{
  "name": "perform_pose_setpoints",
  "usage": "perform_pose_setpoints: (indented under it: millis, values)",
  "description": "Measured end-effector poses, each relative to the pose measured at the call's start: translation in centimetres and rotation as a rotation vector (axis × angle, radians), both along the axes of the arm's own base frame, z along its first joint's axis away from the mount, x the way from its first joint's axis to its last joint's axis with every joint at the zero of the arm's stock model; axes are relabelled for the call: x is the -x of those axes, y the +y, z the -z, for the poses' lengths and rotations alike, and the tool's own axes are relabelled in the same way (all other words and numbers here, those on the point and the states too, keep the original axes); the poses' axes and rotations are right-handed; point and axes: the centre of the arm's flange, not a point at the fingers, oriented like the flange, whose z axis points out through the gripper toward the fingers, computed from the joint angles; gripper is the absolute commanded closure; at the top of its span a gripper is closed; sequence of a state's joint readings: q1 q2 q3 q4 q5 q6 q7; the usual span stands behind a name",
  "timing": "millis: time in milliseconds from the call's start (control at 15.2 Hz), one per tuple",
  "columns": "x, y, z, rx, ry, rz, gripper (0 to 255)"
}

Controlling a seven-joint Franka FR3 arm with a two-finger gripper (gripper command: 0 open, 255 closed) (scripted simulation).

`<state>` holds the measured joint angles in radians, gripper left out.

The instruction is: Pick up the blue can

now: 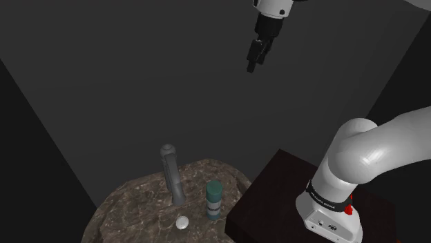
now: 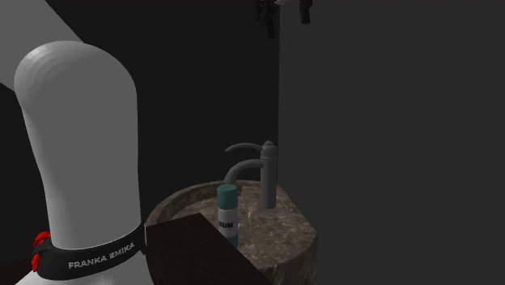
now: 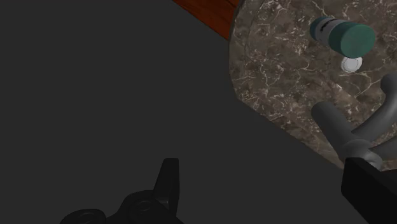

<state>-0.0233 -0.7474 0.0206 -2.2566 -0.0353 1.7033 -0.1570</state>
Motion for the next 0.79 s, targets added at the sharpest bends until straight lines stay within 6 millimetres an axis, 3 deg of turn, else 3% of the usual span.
perform_pose_setpoints:
  millis: [198, 792]
  values:
    - [-0.2, 0.9, 1.4, -0.001, 0.007, 0.003, 0]
    - [-0.8, 6.7, 11.4, -0.009, 0.054, 0.025, 0]
